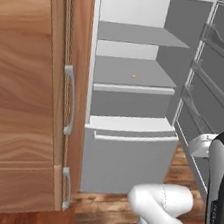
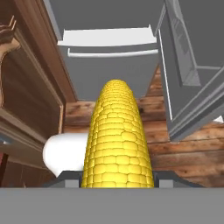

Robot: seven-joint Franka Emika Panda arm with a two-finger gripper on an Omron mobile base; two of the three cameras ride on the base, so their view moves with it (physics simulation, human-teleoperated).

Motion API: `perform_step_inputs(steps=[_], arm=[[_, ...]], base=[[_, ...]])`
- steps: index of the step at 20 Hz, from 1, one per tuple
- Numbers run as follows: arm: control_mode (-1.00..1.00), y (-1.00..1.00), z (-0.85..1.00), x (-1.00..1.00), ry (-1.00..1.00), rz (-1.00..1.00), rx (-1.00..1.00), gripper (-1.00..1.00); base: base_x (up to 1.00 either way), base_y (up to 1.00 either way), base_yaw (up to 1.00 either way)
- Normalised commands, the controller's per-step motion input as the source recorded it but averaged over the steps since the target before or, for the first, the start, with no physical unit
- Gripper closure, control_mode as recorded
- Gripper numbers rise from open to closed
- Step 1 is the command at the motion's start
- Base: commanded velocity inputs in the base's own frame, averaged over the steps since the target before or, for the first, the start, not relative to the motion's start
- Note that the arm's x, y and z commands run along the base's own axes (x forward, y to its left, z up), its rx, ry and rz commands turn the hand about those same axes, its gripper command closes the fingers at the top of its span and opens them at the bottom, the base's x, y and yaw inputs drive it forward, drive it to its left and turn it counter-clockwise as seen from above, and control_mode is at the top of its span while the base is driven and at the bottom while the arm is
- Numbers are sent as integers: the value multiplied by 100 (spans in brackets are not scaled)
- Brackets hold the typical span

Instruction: Pick corn from the fridge and place it on the plate on the counter.

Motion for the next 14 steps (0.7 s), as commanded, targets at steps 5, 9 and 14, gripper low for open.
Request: perform_step_inputs(steps=[5,9,14], arm=[[100,0,0,0,0,0,0,100],[100,0,0,0,0,0,0,100],[100,0,0,0,0,0,0,100]], base=[[-61,4,0],[-56,10,-8],[-61,-2,7]])
